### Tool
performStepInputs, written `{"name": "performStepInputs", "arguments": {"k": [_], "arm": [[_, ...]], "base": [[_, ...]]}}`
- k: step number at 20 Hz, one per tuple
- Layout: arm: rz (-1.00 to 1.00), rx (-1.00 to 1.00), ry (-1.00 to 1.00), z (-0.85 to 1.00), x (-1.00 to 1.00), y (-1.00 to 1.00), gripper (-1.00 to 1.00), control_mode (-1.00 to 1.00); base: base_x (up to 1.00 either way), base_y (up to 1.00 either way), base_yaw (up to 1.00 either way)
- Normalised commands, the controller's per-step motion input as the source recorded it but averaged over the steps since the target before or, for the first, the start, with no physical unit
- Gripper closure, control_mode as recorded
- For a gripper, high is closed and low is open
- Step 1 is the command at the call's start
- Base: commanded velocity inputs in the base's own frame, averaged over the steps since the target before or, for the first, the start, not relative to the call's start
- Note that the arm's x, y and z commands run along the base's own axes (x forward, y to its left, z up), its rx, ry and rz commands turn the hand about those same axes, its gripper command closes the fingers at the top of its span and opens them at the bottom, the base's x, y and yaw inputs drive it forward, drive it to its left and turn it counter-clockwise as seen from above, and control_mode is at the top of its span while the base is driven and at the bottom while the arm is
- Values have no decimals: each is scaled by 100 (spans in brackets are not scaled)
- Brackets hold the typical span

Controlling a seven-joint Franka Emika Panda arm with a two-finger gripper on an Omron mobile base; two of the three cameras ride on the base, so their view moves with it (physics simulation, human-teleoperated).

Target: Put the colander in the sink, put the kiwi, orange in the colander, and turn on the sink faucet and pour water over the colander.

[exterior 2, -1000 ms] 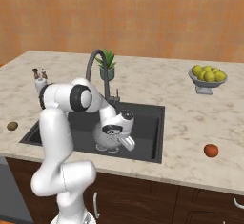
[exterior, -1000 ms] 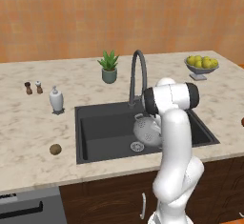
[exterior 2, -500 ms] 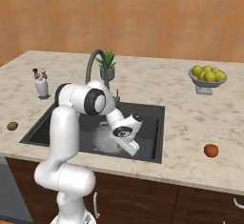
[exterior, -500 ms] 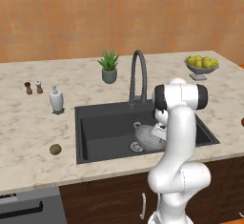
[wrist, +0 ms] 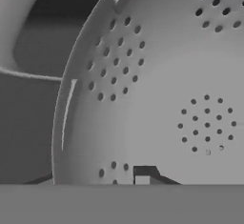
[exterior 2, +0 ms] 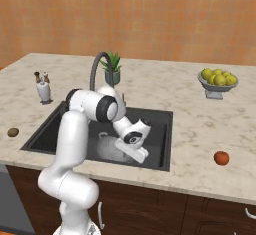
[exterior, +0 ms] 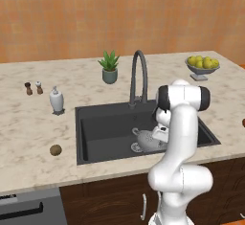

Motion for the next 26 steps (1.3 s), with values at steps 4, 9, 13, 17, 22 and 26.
{"name": "performStepInputs", "arguments": {"k": [4,9,13,17,22,26], "arm": [[13,18,-21,20,-51,0,-100,-100],[6,19,-28,59,-58,-15,-100,-100],[1,8,-14,49,-55,-33,-100,-100],[2,6,-17,73,-66,-39,-100,-100],[8,3,-32,100,-71,-26,-100,-100],[4,0,-55,94,-89,14,-100,-100]], "base": [[0,0,0],[0,0,0],[0,0,0],[0,0,0],[0,0,0],[0,0,0]]}}
